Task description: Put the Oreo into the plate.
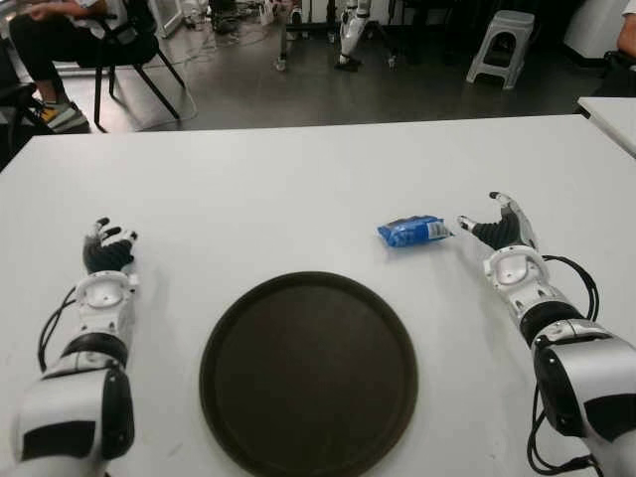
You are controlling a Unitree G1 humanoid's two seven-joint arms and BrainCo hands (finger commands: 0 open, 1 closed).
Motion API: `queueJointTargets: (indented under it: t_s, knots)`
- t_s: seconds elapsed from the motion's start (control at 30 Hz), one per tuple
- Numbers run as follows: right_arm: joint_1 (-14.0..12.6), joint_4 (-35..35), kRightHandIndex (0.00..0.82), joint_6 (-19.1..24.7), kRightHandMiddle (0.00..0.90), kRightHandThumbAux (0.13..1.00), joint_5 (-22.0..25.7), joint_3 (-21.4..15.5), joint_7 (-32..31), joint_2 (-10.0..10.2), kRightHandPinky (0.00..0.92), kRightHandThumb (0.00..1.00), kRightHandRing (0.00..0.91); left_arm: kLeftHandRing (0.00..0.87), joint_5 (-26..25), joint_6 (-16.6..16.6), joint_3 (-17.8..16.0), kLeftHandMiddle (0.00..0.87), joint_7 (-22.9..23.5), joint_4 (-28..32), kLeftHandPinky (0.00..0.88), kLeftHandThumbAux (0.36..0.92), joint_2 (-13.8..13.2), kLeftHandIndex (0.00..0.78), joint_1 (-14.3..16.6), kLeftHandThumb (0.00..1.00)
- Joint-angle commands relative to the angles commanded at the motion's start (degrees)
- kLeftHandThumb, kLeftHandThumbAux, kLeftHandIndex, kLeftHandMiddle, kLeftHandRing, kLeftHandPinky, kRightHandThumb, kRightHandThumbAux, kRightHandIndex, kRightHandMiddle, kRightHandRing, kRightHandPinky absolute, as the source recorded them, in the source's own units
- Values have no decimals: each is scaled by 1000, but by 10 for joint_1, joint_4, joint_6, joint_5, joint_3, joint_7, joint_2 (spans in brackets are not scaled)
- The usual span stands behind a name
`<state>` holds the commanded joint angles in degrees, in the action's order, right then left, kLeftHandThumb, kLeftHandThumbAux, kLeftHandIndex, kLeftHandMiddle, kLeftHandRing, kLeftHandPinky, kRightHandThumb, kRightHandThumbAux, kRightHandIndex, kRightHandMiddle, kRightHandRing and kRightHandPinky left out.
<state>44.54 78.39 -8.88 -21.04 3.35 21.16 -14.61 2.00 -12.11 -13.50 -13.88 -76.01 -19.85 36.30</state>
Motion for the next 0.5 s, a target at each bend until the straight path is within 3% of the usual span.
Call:
queueJointTargets:
  t_s: [0.5]
  knots:
    - [0,0,0,0,0,625,1,0,0,0,110,295,16,222,-1,-1,0,185,1,0,270,658,1,95,0,440]
